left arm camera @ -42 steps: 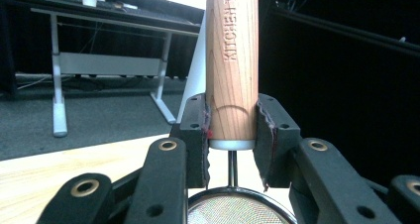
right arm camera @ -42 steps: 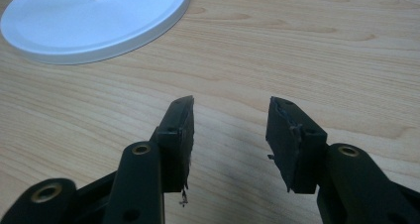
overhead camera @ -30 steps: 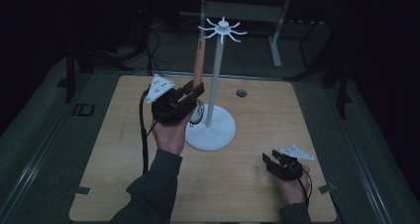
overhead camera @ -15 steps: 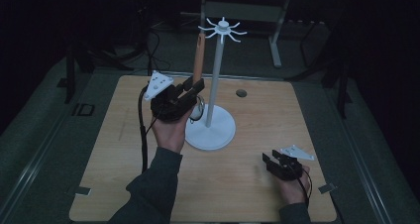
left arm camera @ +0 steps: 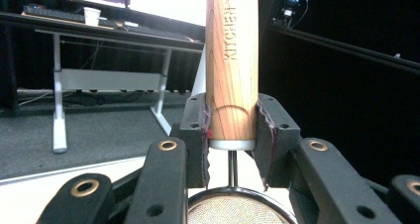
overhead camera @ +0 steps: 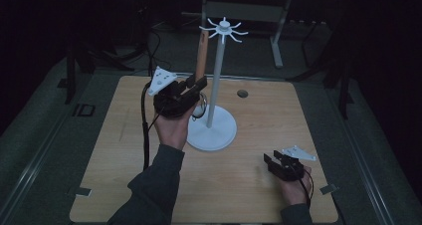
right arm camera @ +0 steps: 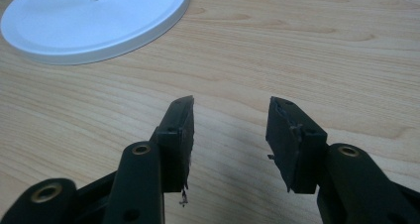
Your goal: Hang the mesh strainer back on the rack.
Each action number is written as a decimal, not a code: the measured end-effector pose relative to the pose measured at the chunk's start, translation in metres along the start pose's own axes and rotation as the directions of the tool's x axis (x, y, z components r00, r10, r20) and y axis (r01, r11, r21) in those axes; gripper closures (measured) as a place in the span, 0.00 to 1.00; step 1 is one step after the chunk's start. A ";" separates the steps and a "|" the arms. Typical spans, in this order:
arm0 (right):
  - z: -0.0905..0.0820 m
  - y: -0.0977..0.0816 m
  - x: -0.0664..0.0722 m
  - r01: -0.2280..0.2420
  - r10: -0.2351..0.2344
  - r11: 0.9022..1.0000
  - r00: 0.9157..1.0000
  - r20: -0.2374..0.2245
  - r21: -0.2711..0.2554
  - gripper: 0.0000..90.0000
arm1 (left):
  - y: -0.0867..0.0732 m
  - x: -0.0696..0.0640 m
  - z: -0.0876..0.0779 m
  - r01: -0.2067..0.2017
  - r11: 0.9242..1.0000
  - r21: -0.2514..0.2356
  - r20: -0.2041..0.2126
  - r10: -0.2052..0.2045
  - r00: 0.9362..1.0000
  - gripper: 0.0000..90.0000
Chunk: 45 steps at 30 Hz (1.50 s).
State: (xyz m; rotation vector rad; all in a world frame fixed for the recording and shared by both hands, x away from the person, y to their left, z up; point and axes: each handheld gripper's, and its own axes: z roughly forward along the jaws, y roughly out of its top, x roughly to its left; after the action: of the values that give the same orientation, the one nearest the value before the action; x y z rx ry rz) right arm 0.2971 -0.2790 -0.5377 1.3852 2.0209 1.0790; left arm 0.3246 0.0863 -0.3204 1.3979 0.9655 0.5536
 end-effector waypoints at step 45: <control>-0.001 0.000 -0.001 0.002 -0.002 1.000 1.000 0.002 -0.001 0.58 | -0.003 0.006 0.025 0.003 0.998 0.060 0.014 -0.004 1.000 0.70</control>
State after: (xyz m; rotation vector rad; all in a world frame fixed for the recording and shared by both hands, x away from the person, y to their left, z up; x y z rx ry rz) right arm 0.2971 -0.2803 -0.5374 1.3823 2.0195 1.0777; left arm 0.3473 0.0766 -0.3270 1.4516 0.9795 0.5149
